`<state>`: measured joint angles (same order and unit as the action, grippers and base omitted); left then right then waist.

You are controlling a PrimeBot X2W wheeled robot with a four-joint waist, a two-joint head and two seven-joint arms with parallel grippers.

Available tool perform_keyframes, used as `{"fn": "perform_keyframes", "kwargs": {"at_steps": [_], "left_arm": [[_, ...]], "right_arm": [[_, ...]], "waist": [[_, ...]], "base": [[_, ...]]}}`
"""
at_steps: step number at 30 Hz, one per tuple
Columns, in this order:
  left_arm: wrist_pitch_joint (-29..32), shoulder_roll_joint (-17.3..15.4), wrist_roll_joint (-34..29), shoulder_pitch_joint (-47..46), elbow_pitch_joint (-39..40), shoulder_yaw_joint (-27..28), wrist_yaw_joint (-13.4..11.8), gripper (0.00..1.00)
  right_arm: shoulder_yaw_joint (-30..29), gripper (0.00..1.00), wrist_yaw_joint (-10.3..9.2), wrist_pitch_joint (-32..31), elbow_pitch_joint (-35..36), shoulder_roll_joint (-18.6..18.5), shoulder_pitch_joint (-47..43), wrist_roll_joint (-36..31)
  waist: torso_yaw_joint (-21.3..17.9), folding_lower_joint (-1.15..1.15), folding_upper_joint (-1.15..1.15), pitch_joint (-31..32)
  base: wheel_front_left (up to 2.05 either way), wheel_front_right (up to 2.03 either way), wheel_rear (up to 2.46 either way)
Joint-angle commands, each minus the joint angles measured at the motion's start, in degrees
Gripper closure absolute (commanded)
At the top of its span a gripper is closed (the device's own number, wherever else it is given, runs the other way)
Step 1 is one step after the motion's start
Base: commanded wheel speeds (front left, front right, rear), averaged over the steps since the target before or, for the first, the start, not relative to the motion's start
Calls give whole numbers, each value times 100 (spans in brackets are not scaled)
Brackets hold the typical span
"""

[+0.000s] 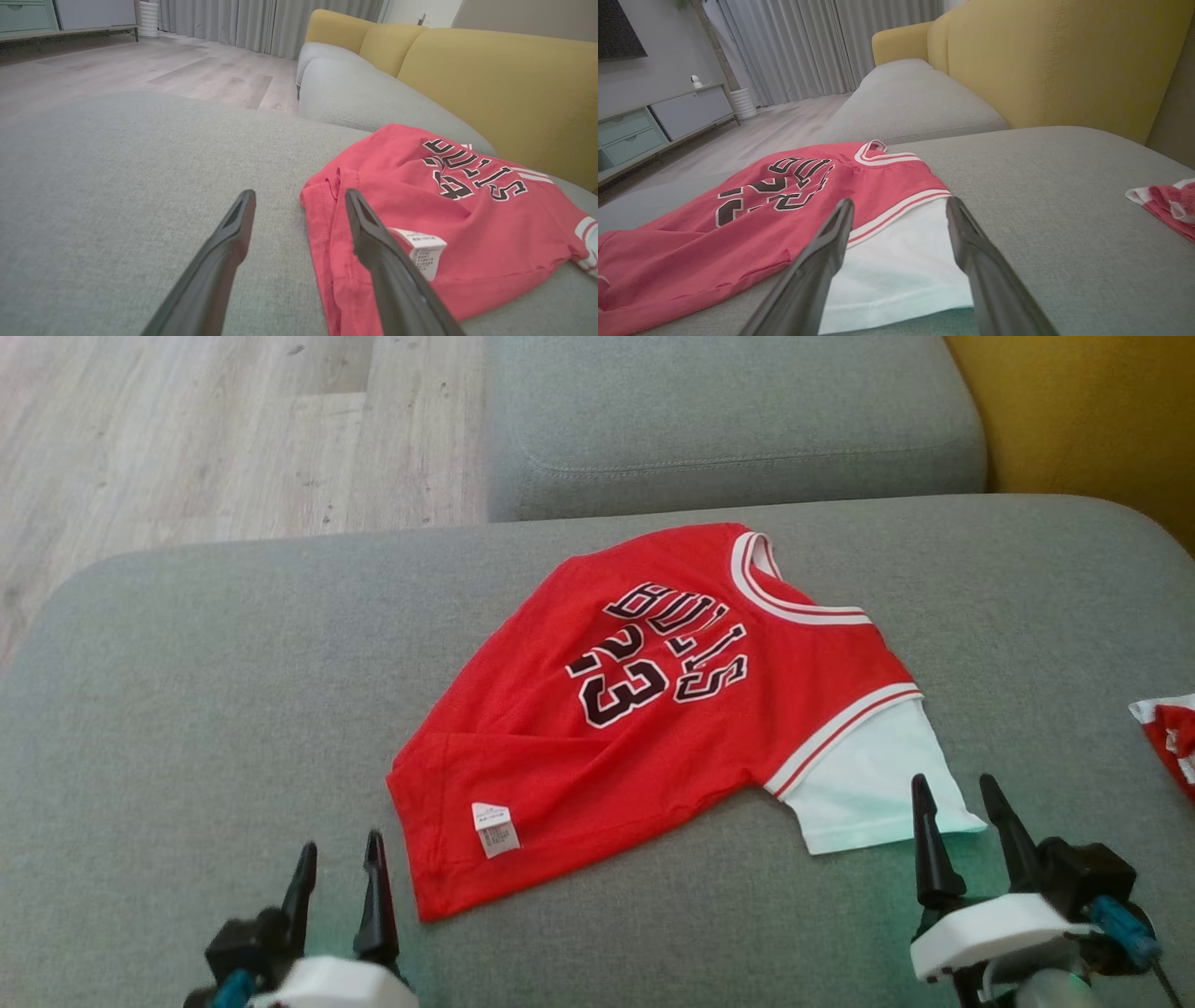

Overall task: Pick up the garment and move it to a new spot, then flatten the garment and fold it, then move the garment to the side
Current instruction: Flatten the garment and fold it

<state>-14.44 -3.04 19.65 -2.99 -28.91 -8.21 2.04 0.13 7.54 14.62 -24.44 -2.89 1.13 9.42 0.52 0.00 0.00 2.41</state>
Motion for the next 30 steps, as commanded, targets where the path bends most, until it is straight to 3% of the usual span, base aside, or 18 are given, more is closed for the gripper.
{"fn": "perform_keyframes", "kwargs": {"at_steps": [1,9,17,30], "left_arm": [[-55,-15,-49,-70,149,234,21,0],[-55,14,56,-60,-25,140,200,0],[-55,15,569,-157,-502,-539,407,0],[-56,16,958,-604,-1299,-886,271,0]], "right_arm": [[115,0,-5,38,146,-12,180,-48],[210,0,-5,38,35,0,165,91],[215,0,-5,38,-143,1,176,-16],[213,0,-5,38,-201,1,242,-79]], "waist": [[-25,0,0,17],[-27,0,0,6],[-107,0,0,-91],[-316,0,0,-306]], "base": [[0,0,0],[0,0,0],[0,0,0],[0,0,0]]}}
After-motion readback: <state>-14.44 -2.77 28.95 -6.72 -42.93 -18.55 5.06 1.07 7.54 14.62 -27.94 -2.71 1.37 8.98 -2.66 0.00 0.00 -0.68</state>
